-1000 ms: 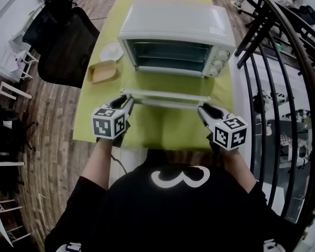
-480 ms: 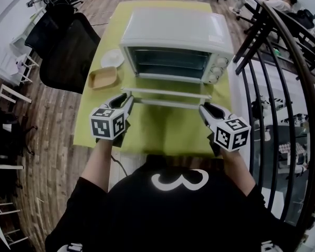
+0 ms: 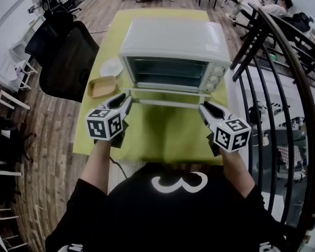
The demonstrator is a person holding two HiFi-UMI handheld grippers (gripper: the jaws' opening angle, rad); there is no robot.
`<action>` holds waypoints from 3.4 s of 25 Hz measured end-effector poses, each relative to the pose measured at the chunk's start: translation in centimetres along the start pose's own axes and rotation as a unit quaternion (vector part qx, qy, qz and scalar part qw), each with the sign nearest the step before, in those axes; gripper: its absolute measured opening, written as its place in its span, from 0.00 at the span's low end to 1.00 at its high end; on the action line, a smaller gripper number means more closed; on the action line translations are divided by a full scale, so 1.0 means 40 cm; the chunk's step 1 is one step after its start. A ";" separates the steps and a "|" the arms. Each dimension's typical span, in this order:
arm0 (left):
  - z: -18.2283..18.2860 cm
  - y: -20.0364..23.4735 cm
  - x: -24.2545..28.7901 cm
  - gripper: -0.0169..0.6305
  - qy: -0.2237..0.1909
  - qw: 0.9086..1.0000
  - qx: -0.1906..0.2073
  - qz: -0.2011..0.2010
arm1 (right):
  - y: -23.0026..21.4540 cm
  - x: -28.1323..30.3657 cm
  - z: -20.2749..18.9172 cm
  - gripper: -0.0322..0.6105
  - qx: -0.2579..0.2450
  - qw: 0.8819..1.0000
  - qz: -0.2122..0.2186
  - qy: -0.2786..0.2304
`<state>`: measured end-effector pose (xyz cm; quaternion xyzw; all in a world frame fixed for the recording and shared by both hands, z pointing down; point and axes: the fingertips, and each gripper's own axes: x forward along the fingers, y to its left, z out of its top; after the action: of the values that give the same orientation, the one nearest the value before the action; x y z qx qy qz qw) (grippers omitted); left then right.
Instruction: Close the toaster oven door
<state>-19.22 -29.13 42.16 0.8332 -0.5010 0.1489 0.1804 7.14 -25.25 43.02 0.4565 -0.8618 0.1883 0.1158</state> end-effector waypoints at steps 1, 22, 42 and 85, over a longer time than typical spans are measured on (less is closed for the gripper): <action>0.008 0.001 0.003 0.18 -0.003 1.000 -0.001 -0.002 | -0.002 0.002 0.008 0.18 -0.001 1.000 -0.001 -0.003; 0.160 0.038 0.068 0.18 -0.024 0.999 -0.013 -0.021 | -0.053 0.053 0.159 0.18 0.003 0.999 -0.038 -0.032; 0.267 0.083 0.171 0.18 -0.050 0.998 -0.025 -0.025 | -0.126 0.134 0.267 0.14 -0.014 0.996 -0.072 -0.045; 0.108 -0.537 -0.171 0.04 -0.129 0.978 0.032 -0.159 | 0.191 -0.248 0.084 0.05 -0.068 0.983 0.139 -0.097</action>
<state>-2.96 -16.42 32.14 0.9197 -0.3763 0.0256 0.1094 6.20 -15.40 34.63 0.3397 -0.9347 0.0979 0.0353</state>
